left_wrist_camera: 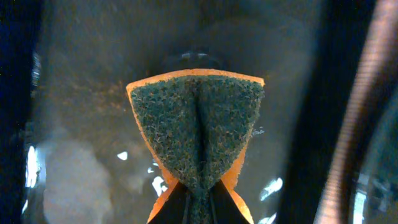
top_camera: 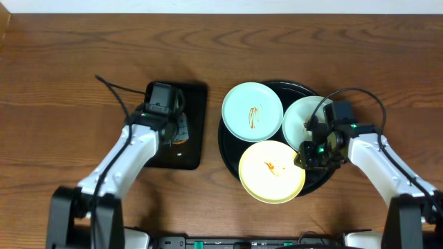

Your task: Clean dirty plates on tray and stack at the side

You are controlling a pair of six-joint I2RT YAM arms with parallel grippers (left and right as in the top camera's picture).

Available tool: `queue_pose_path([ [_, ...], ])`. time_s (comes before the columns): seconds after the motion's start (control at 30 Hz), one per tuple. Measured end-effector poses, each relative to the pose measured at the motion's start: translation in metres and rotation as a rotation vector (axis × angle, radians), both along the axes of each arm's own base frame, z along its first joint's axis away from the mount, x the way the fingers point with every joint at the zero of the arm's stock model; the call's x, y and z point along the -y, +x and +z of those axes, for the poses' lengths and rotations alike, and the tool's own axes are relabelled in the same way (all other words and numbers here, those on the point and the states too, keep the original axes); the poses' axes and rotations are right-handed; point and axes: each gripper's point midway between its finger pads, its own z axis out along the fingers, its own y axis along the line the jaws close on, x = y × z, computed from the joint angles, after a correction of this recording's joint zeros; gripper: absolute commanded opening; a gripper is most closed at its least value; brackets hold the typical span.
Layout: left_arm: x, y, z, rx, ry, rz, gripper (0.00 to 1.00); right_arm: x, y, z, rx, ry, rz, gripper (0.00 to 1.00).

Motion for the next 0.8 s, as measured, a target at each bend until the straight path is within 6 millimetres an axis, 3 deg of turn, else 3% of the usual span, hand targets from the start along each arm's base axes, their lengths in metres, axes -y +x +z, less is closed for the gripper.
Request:
queue_pose_path([
  [0.23,0.003,-0.004,0.016,0.027,-0.027,-0.005,0.08,0.0,0.0,-0.018,-0.006,0.0,0.0,0.22],
  [0.5,0.007,-0.006,0.016,0.019,-0.049,-0.014,0.08,-0.004,0.0,-0.024,0.017,0.03,0.002,0.01],
  [0.8,0.005,-0.022,0.011,-0.051,-0.048,-0.005,0.08,-0.015,0.003,-0.022,0.036,0.098,0.007,0.01],
])
